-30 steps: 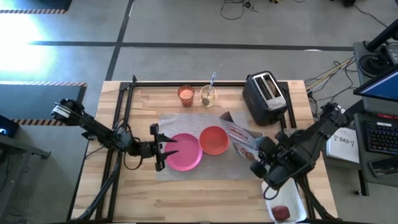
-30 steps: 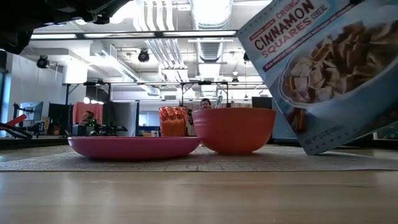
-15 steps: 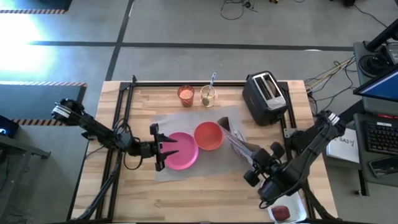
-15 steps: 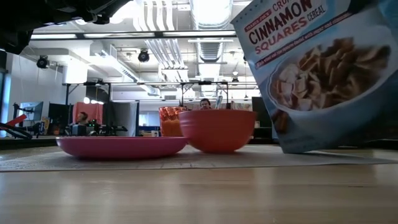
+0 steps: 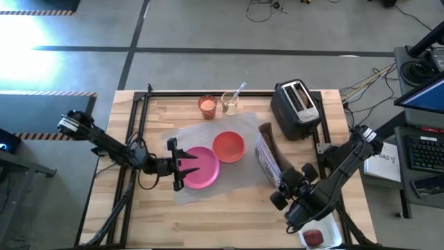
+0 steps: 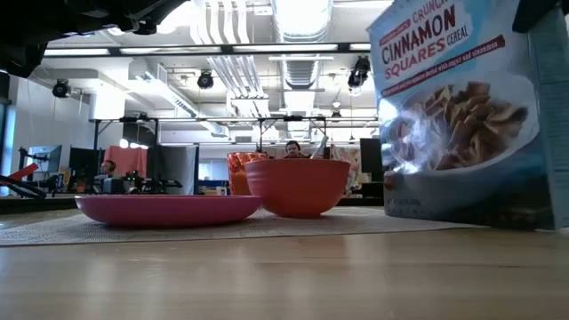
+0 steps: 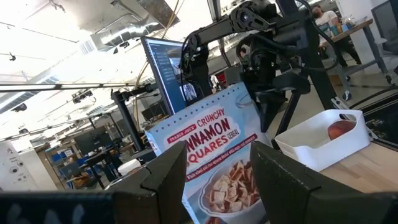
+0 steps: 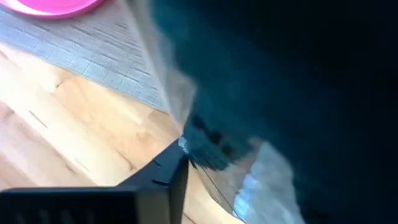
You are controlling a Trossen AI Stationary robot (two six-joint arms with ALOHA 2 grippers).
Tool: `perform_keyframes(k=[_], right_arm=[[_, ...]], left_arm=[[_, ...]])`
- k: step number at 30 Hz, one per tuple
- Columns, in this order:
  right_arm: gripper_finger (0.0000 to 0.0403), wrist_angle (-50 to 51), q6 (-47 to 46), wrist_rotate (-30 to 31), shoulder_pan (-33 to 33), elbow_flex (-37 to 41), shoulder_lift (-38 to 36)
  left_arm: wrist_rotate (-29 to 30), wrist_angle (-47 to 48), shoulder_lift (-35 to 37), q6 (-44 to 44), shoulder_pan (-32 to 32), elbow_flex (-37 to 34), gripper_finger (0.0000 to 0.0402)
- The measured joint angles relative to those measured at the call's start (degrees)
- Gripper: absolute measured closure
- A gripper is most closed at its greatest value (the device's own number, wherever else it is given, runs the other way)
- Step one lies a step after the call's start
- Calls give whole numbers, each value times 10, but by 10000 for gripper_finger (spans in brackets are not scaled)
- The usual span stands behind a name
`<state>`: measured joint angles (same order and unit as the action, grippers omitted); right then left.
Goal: Arrange a breakfast setting
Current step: Pour the cereal from the cereal box into the orange bowl
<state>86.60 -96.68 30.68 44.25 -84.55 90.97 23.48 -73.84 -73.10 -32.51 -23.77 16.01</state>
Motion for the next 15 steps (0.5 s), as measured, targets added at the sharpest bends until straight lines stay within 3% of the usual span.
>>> perform_keyframes(k=[7,15], right_arm=[[224,1,-31,30,2,14,36],[214,6,-78,66,14,14,84]], left_arm=[[0,2,0,0,0,0,239],[0,3,0,0,0,0,239]])
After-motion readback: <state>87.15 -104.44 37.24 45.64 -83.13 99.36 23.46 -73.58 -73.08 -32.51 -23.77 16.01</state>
